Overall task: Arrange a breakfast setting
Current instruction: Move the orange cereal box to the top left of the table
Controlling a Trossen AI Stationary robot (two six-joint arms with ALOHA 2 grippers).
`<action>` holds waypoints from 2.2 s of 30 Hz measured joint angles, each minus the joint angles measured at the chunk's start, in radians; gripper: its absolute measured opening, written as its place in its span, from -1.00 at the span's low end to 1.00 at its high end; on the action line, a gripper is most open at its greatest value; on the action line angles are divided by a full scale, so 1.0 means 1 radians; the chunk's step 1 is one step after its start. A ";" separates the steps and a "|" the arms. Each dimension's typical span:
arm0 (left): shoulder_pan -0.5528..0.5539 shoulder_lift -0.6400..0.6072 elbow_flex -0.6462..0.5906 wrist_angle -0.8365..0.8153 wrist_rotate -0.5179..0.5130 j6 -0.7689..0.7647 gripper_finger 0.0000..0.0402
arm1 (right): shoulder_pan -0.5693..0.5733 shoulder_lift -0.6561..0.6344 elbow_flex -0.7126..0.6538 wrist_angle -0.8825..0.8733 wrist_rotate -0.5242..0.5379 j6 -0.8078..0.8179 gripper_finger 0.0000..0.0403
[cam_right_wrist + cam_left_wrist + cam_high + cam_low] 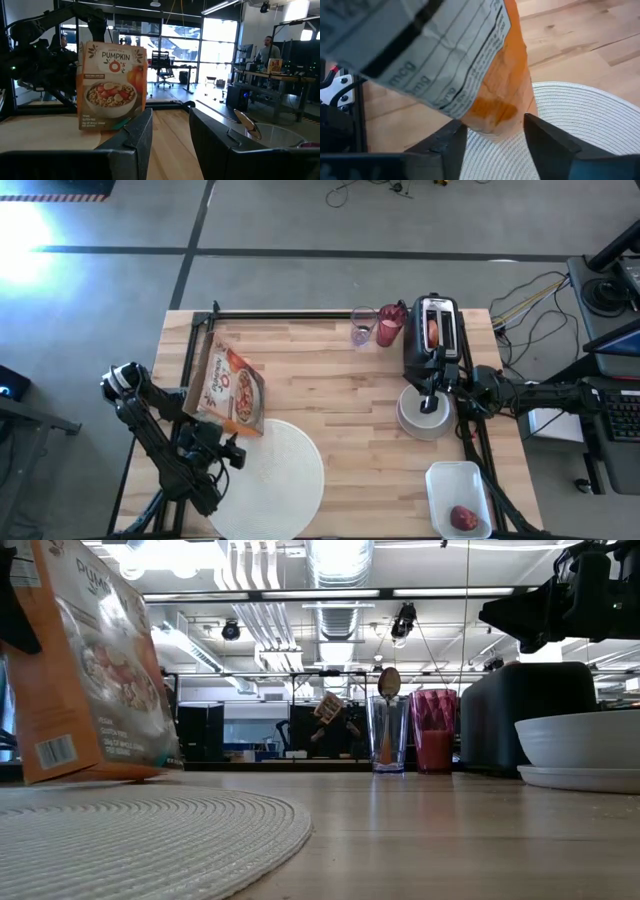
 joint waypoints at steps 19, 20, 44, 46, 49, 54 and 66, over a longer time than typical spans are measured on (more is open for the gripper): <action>0.002 0.000 0.010 -0.010 0.044 0.145 -0.94 | 0.000 0.000 0.000 0.000 0.000 0.000 -0.41; 0.002 -0.001 0.016 -0.025 0.057 0.152 -0.94 | 0.000 0.000 0.000 0.000 0.000 0.000 -0.41; 0.207 -0.185 -0.288 -0.054 0.063 0.076 -0.95 | 0.000 0.000 0.000 0.000 0.000 0.000 -0.41; 0.239 -0.208 -0.319 -0.053 0.046 0.078 -0.95 | 0.000 0.000 0.000 0.000 0.000 0.000 -0.41; 0.294 -0.226 -0.322 -0.049 0.041 0.092 -0.95 | 0.000 0.000 0.000 0.000 0.000 0.000 -0.41; 0.397 -0.254 -0.330 -0.047 0.039 0.219 -0.95 | 0.000 0.000 0.000 -0.002 0.000 0.000 -0.41; 0.569 -0.275 -0.326 -0.047 0.045 0.330 -0.95 | 0.000 0.000 0.000 -0.005 0.000 0.000 -0.41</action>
